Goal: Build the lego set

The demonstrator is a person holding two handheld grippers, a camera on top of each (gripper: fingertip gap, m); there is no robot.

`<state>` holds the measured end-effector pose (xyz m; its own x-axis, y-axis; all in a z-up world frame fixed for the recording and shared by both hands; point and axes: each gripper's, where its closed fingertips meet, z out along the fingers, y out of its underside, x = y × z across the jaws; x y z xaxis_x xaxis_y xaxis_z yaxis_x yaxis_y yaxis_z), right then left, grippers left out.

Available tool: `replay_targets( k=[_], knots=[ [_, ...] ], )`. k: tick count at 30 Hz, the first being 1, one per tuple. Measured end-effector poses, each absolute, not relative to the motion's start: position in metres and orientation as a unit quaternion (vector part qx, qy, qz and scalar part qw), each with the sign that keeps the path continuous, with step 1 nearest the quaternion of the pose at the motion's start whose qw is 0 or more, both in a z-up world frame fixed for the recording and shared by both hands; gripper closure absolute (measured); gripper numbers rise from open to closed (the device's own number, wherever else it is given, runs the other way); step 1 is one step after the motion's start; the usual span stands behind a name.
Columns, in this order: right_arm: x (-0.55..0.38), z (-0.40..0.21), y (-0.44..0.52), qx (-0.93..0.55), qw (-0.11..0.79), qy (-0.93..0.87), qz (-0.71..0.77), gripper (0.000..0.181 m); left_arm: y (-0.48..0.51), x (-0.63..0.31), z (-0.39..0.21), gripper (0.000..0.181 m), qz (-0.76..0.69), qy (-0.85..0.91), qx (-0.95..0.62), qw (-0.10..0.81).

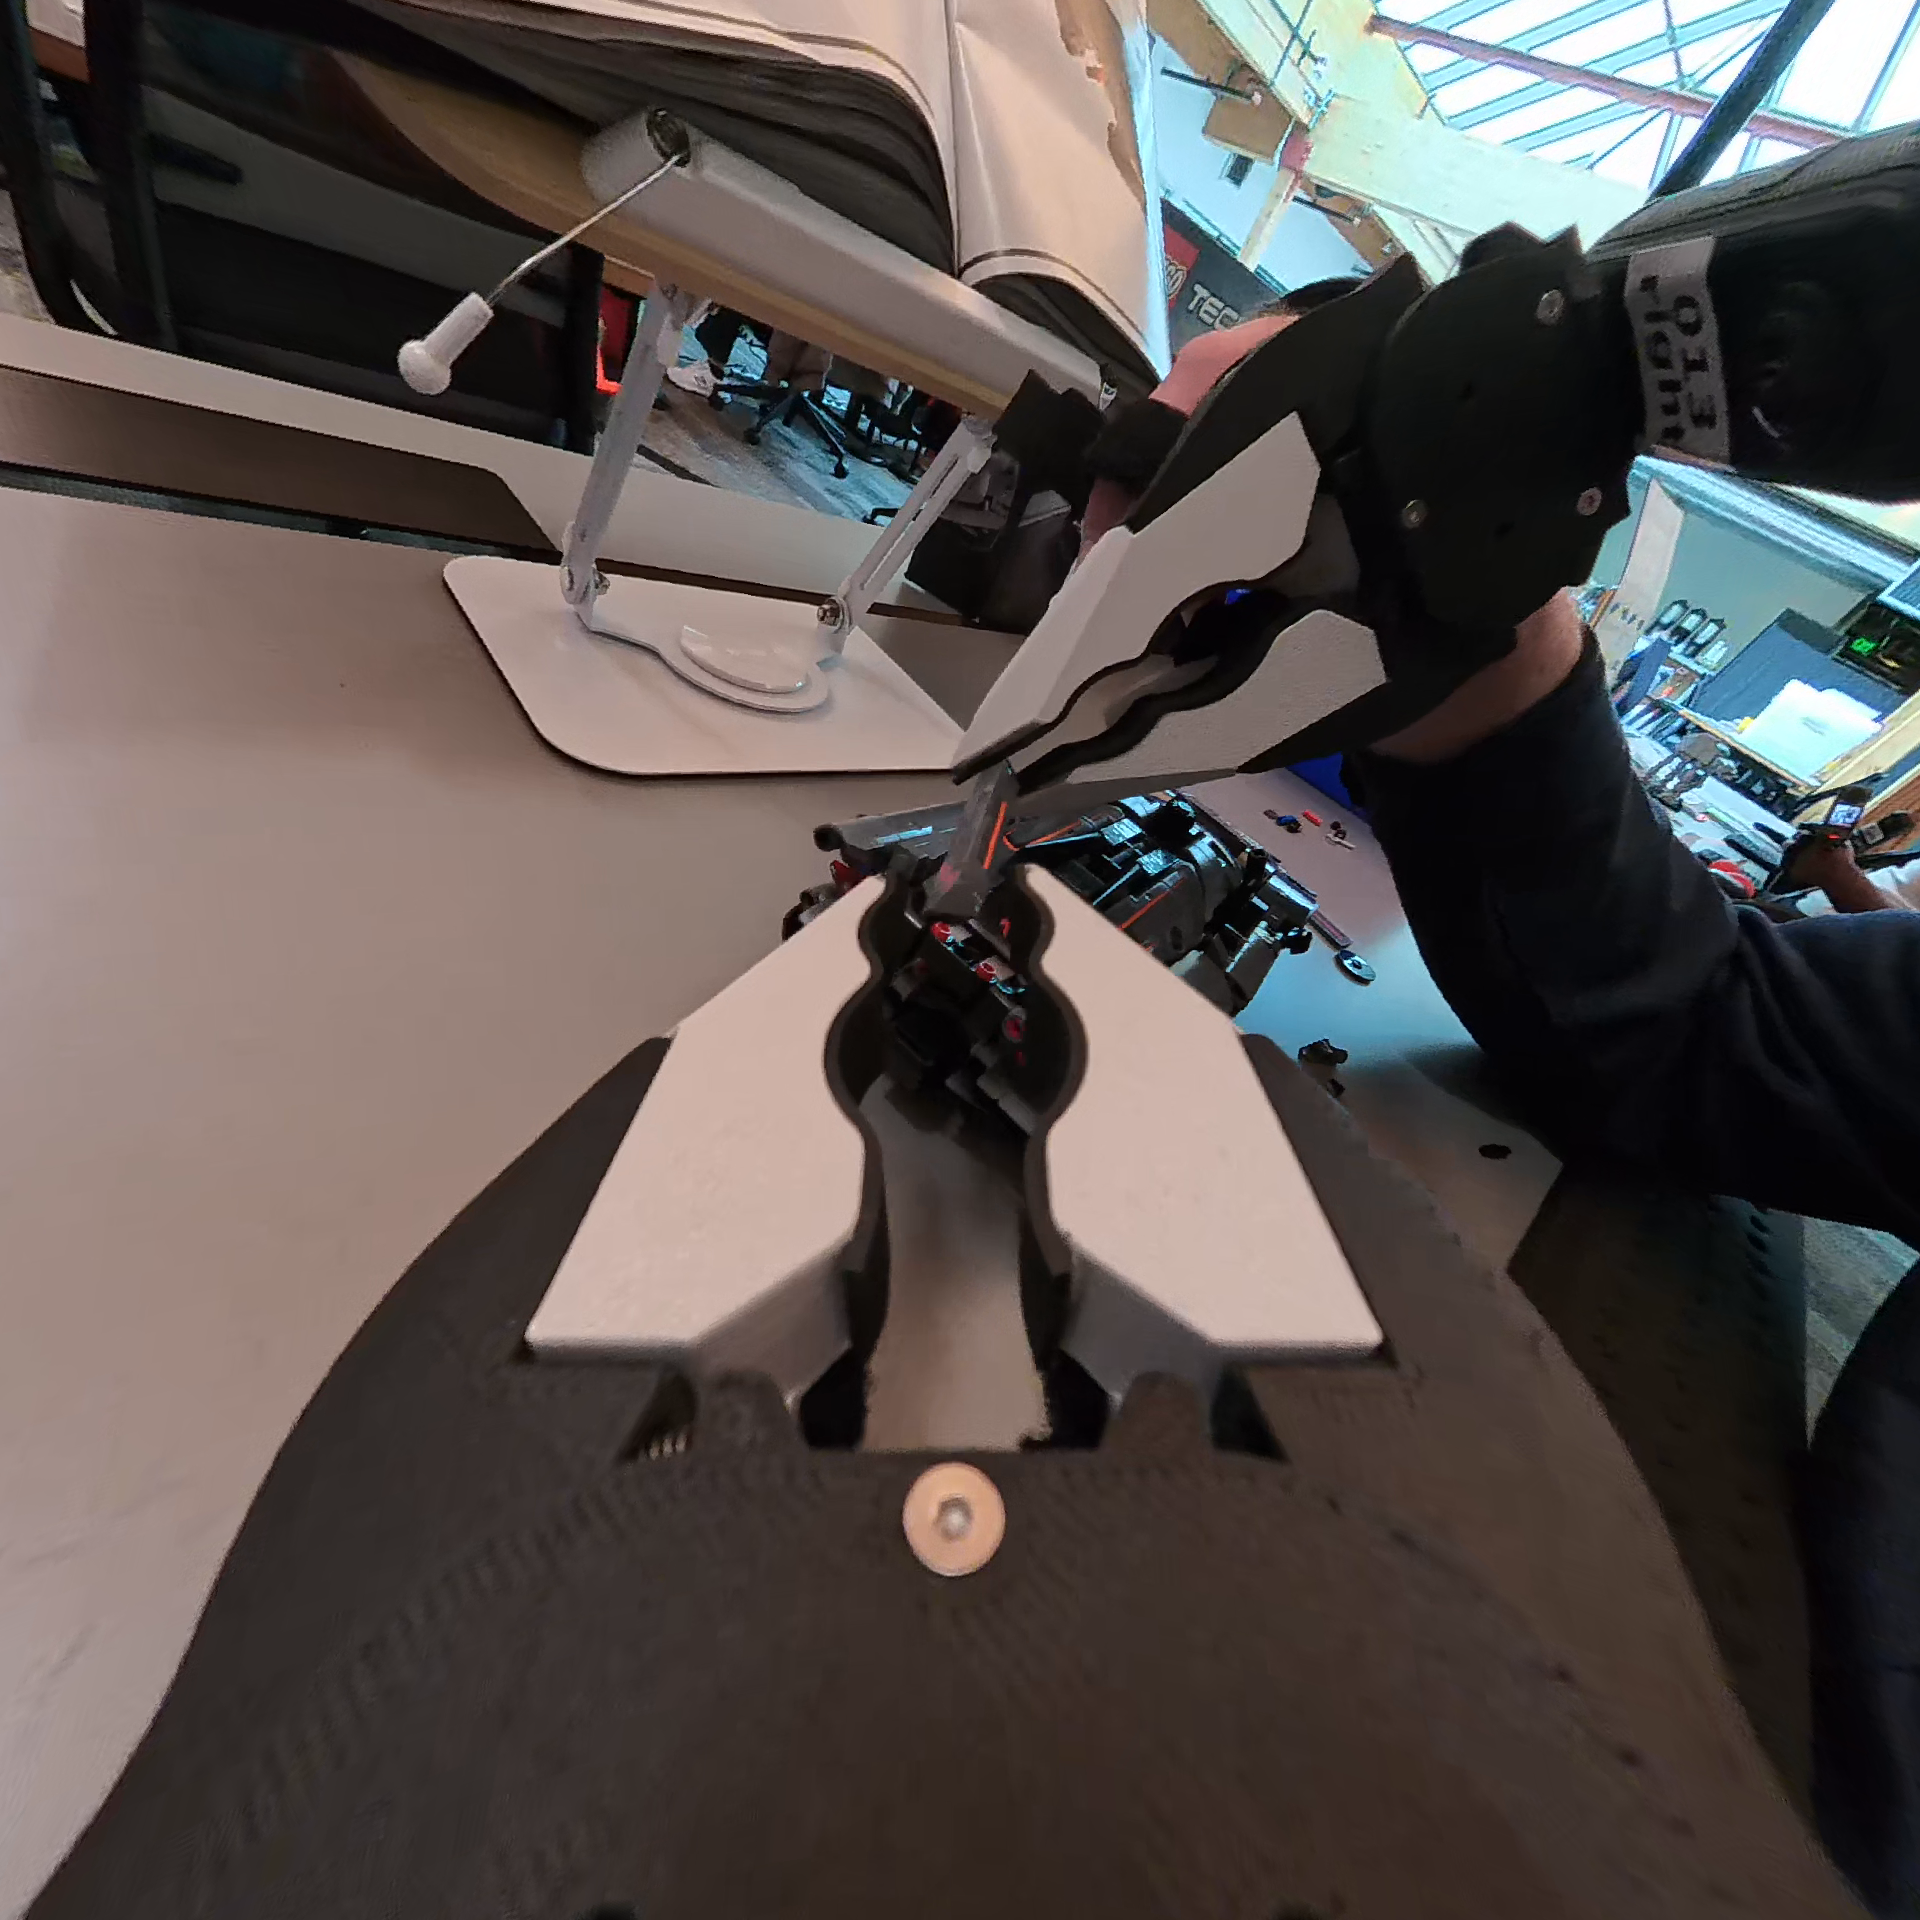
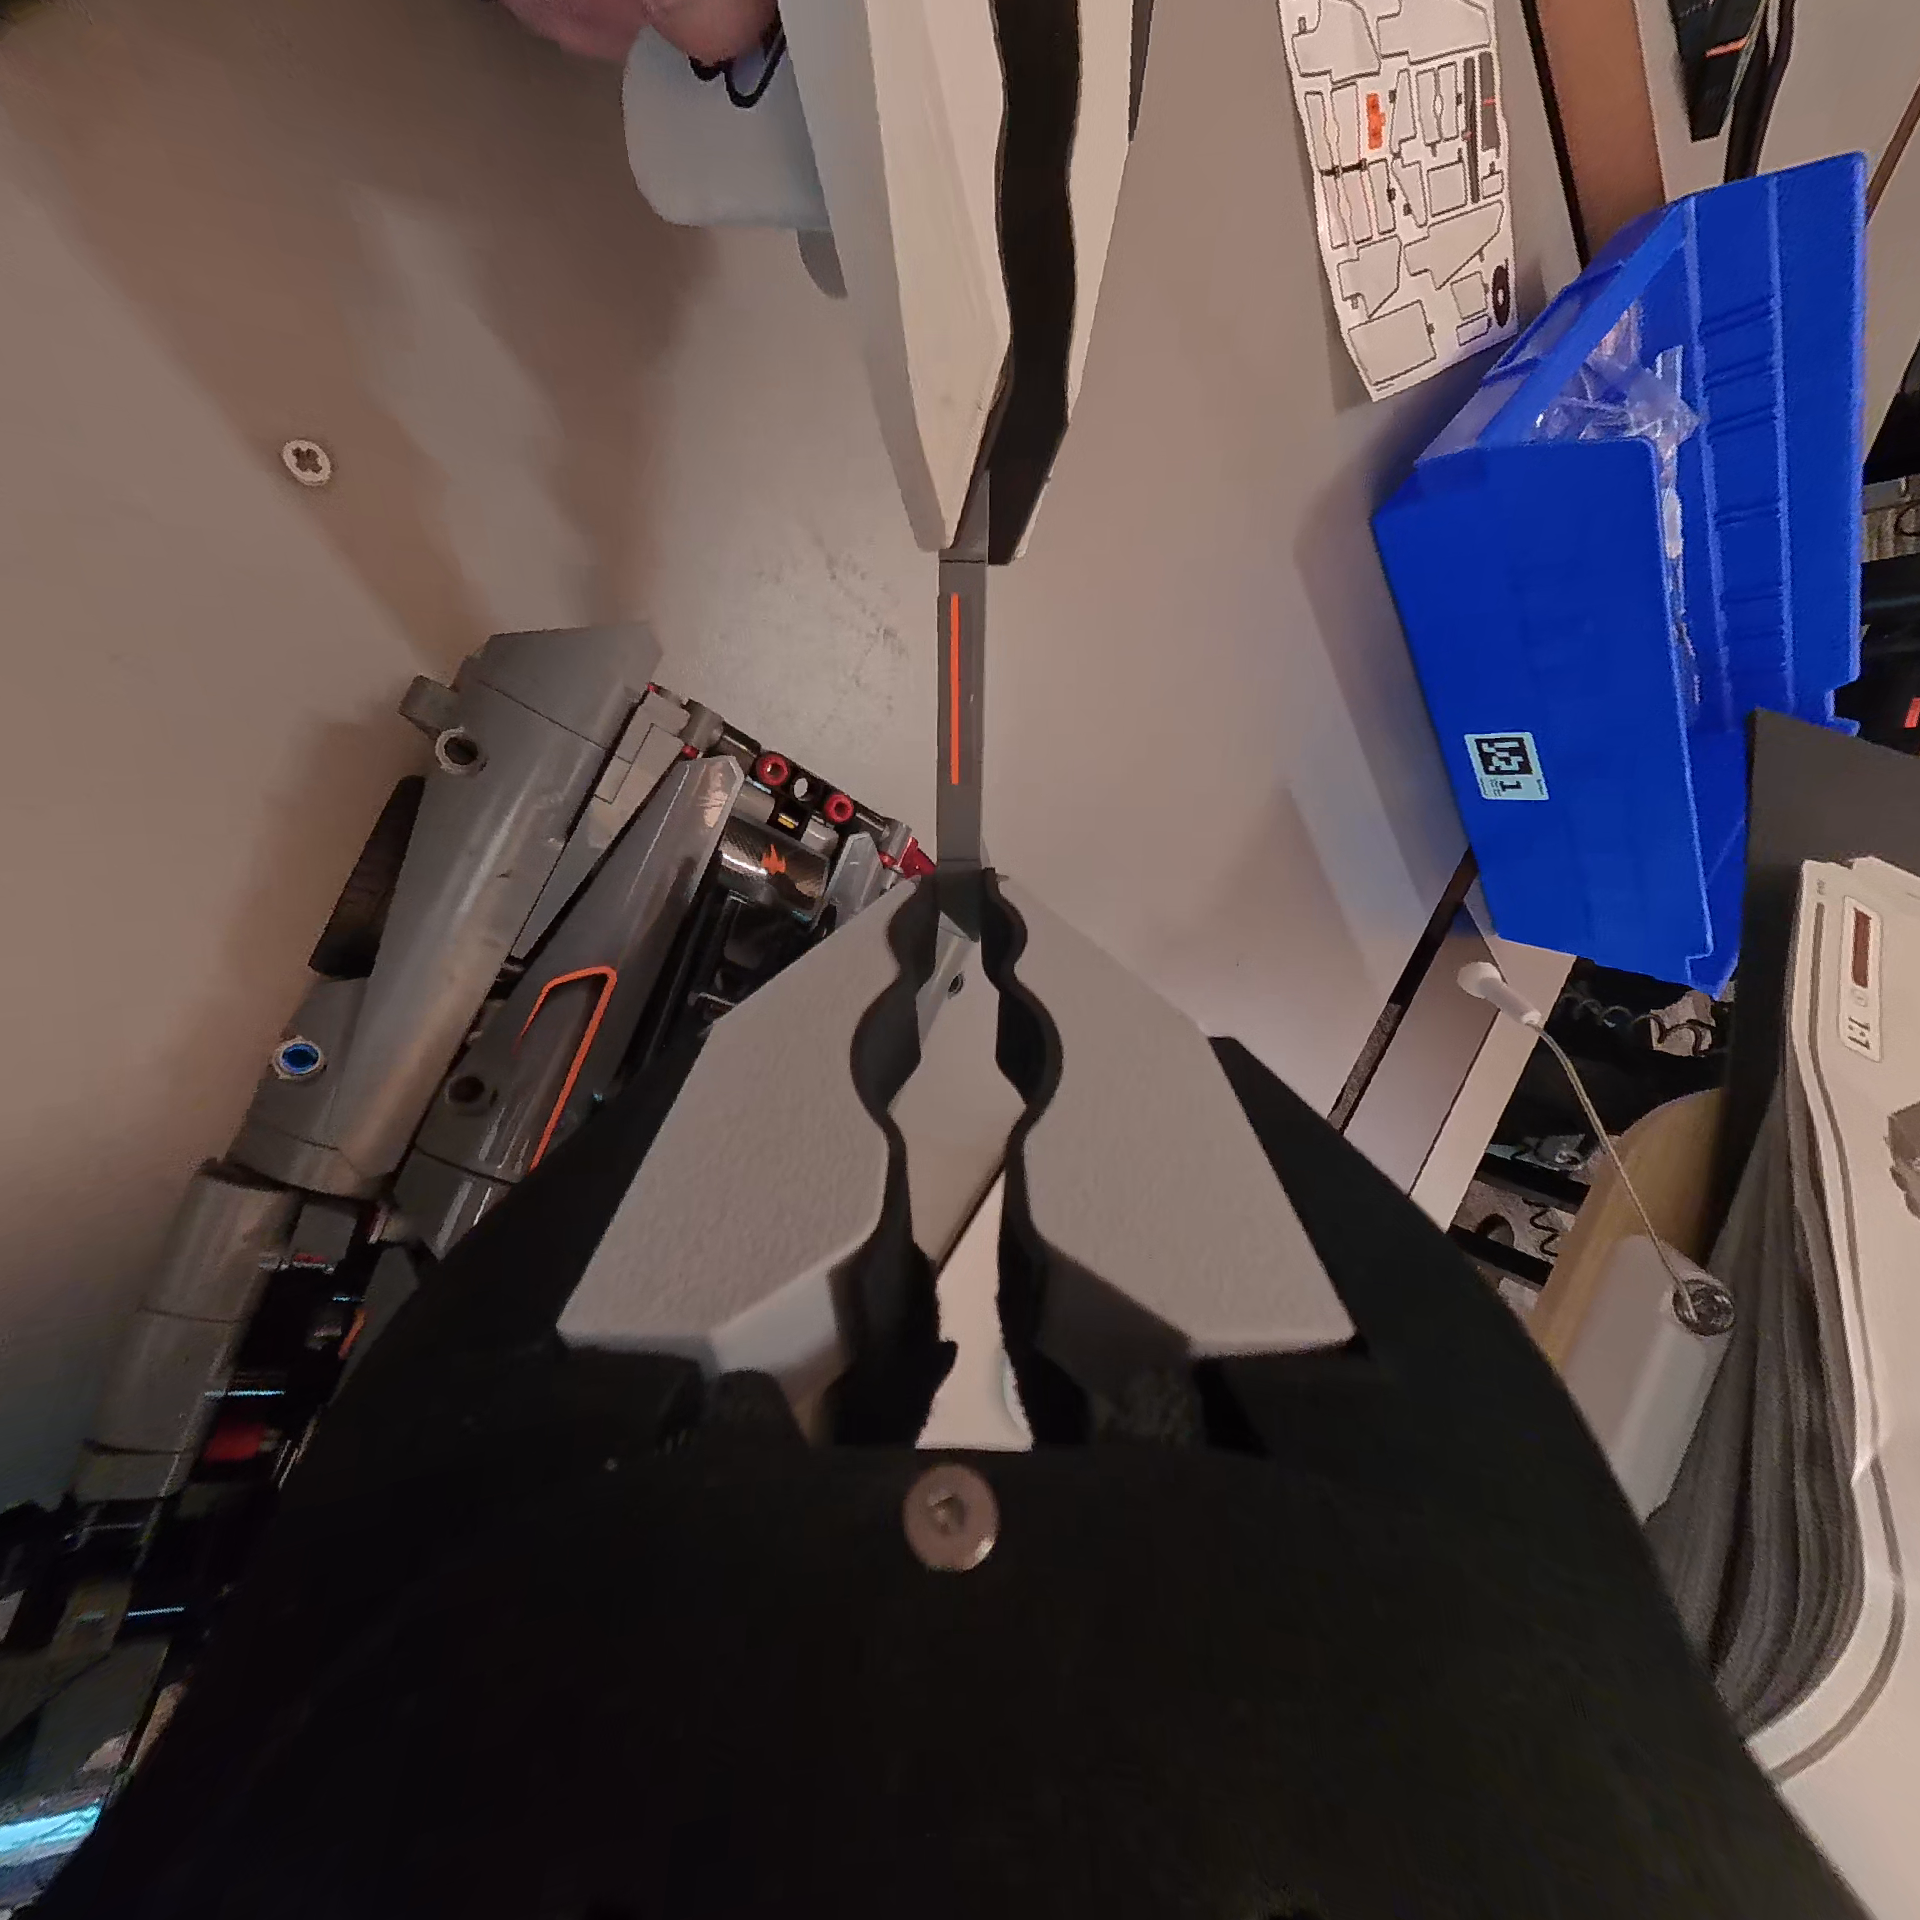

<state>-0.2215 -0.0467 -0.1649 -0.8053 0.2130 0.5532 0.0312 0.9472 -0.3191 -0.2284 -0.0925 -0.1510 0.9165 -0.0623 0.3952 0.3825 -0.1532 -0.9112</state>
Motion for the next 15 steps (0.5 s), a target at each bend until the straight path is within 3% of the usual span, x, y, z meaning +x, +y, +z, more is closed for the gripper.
replay_targets(
  k=[15],
  knots=[
    [-0.2169, -0.1578, -0.0498, -0.050, 0.315, -0.937, 0.145, 0.175, -0.0882, -0.2189, -0.1503, 0.162, -0.180, -0.085, -0.741, 0.641]
  ],
)
